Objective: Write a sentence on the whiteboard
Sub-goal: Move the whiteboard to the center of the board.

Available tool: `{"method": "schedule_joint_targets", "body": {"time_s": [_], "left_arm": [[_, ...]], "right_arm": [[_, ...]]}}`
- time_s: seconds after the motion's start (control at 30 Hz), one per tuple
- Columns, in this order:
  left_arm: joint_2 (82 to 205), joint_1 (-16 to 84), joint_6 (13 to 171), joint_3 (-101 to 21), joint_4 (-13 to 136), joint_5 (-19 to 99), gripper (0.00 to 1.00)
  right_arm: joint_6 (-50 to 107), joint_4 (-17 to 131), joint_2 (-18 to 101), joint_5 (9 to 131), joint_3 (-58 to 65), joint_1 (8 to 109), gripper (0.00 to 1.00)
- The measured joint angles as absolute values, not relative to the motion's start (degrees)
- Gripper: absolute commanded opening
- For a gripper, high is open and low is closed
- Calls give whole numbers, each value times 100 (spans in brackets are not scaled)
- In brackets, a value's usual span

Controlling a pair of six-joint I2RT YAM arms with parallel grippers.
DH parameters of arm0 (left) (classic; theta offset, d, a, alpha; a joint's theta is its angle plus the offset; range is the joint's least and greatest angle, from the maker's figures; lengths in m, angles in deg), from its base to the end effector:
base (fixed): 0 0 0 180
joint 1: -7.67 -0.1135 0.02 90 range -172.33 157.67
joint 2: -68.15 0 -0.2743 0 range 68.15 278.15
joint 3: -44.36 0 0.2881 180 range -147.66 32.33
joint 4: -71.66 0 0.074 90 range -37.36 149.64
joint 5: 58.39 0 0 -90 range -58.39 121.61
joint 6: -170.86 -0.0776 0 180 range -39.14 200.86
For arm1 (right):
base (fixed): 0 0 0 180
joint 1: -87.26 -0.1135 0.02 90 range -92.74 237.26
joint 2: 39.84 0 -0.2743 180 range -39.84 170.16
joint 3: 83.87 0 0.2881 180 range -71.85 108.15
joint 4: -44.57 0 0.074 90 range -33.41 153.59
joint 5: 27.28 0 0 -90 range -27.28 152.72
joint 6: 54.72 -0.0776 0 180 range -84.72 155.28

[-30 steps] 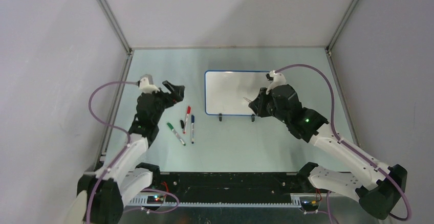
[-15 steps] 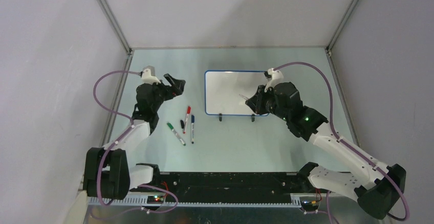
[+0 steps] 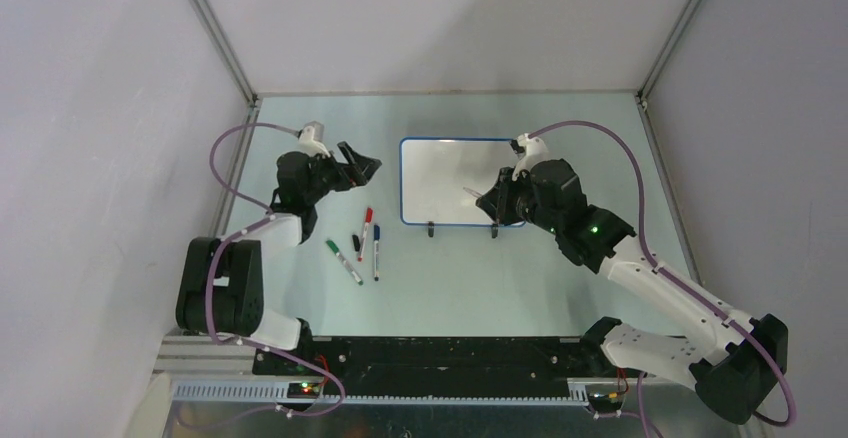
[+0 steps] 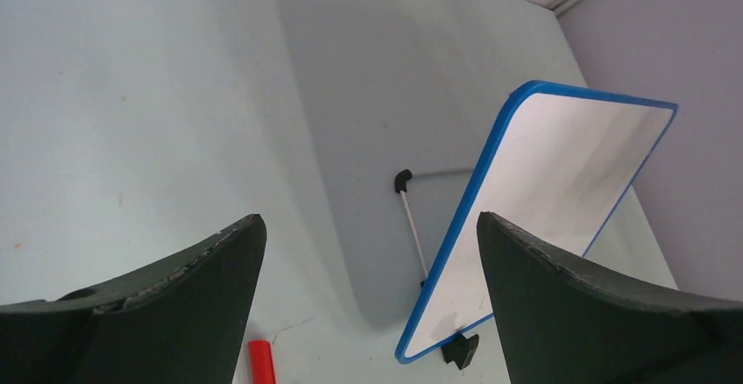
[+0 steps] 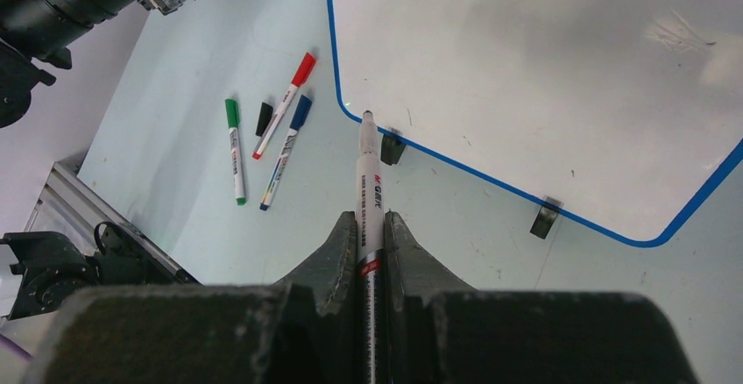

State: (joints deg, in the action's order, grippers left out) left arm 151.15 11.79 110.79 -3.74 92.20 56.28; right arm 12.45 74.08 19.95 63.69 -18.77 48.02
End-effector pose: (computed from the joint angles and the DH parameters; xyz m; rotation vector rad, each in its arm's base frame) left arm 0.3596 -0.0584 0.1851 -0.1069 1.8709 -0.8062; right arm 0.2370 0.1953 0.3151 -0.3059 2.0423 0.7037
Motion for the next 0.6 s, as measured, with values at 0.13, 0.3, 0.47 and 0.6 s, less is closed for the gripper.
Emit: {"method": "schedule_joint_targets", "body": {"time_s": [0.13,0.3,0.47,0.6], "left_arm": [[15292,1151,11093,-405,9537,5962,92],[15548,1127,11178,-398,10135,6456,85],[15862,1118,11322,-398,10647,6885,79],[16168,1107,11442,-418,10876,7105,76]], "right_arm": [[1245,7408,1997,6371,-1877,4800,0],[1258,7406,1997,6393,-1877,4800,0],[1306,7371,2027,6443,-1879,4800,0],[1317,7365,2071,6472,-1877,4802,0]]}}
